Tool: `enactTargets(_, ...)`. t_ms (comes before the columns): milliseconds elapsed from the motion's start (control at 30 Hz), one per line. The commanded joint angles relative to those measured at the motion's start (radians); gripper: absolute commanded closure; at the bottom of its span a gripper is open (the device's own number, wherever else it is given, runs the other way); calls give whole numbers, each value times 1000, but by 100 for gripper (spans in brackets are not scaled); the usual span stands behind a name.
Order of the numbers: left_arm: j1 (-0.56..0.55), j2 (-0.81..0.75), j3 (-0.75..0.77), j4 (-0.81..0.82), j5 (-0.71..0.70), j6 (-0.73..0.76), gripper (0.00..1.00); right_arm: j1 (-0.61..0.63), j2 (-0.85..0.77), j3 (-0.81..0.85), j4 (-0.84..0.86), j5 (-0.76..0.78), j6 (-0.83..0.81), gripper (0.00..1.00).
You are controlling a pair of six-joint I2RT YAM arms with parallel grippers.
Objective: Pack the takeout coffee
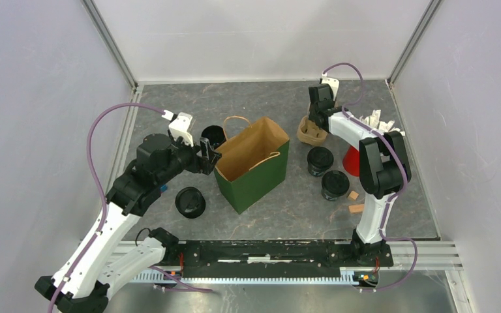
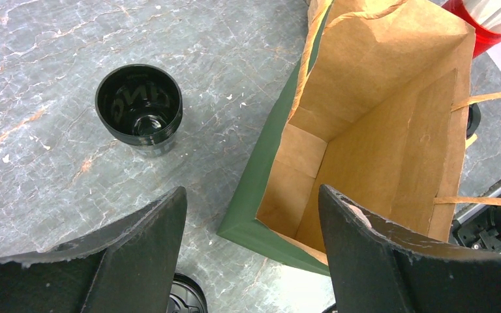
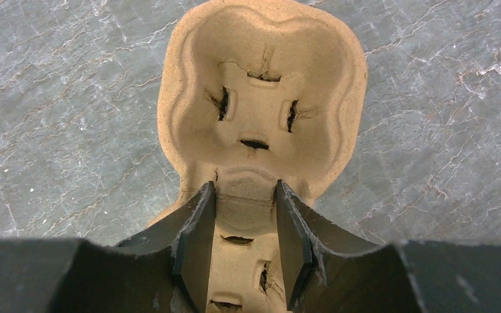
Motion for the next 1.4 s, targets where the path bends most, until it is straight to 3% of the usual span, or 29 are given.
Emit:
enactTargets(0, -2, -13, 1, 15, -11, 48, 20, -4, -2, 54, 8, 24, -9, 60)
enactTargets(400, -3, 9, 25, -57, -66, 40, 20, -3, -24, 70, -4, 39, -32, 62)
enactTargets(1367, -2, -3, 19, -68, -51, 19, 19, -4, -35, 62, 50, -8, -183, 61)
